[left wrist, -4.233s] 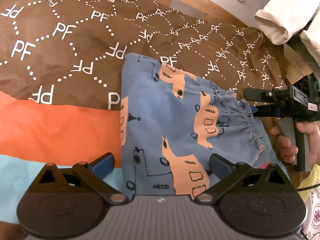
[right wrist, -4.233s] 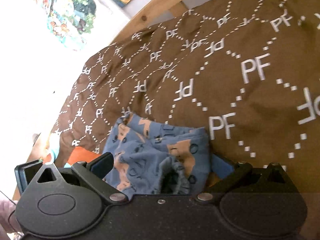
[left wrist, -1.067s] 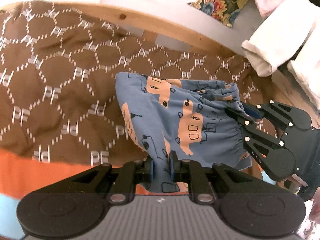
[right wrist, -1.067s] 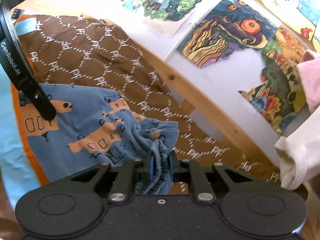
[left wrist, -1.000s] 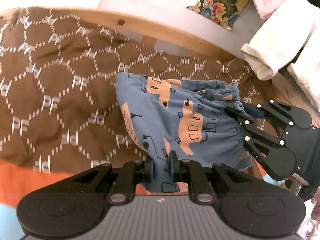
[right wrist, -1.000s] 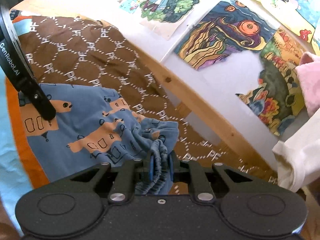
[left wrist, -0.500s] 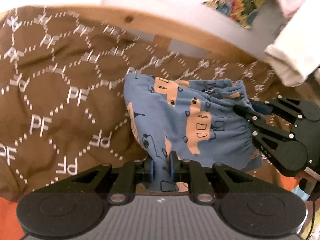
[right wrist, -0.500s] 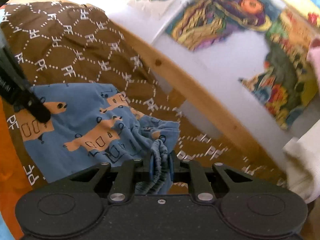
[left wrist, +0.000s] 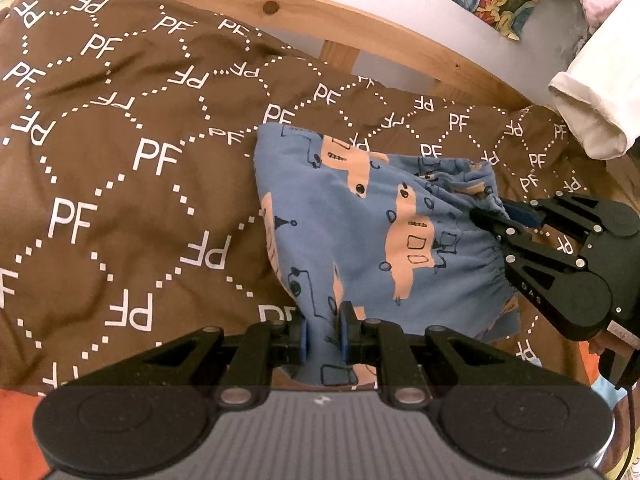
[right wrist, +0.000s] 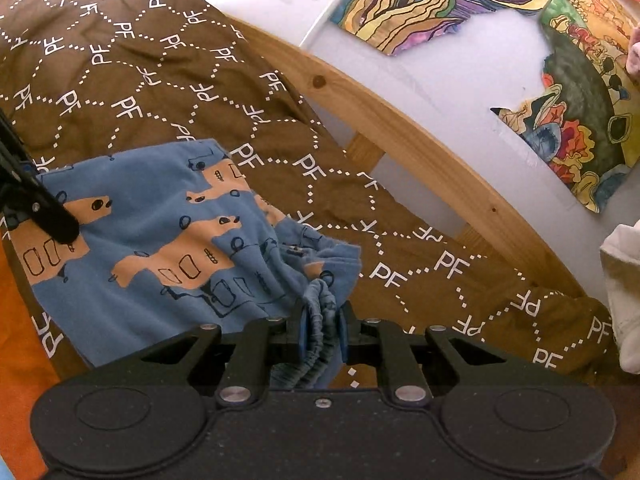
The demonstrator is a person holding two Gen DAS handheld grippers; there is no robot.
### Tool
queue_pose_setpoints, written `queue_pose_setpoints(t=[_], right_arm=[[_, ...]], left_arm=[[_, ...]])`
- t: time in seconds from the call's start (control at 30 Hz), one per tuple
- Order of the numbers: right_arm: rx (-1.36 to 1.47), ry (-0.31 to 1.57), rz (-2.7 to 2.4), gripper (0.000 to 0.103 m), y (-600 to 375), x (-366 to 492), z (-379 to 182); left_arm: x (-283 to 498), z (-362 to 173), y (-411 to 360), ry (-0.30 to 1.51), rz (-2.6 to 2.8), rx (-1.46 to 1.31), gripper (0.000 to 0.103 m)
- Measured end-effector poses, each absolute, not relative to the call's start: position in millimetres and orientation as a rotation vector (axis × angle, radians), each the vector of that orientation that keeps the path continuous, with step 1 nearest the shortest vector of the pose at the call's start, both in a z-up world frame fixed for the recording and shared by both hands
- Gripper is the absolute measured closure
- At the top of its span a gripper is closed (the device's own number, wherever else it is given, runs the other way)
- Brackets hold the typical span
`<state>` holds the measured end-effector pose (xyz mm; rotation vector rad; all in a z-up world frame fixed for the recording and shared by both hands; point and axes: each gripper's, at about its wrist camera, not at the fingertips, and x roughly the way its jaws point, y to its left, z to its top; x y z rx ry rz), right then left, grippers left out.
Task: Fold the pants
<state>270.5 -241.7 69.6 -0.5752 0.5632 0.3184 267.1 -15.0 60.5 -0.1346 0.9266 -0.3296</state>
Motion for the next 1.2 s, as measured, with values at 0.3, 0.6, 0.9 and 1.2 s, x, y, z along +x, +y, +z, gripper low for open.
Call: queue_pose_setpoints(t=[0.3,0.6,0.9,1.2], right_arm=[[-0.533,0.590,0.282,0.062,-251.6,276.4,66.8],[-0.482,0.599,0.215,0.026,-263.7,274.6,70.7],[-0.340,0.585,0.194,0.001,-269.6,243.3,81.5],[-0.138,0.551,0.118,0.001,-279.5,206.5,93.9]], left_arm=[[271.3,54.5,-11.6,0.968,-0.282,-0.115,0.065],[268.8,56.0,-11.1,0.964,-0.245,-0.062,0.042],[255.0,64.9,-5.2,0.937,-0.200,-0.044,0.009],[229.5,80.4,-7.3,0.846,-0.152,0.013,0.000]])
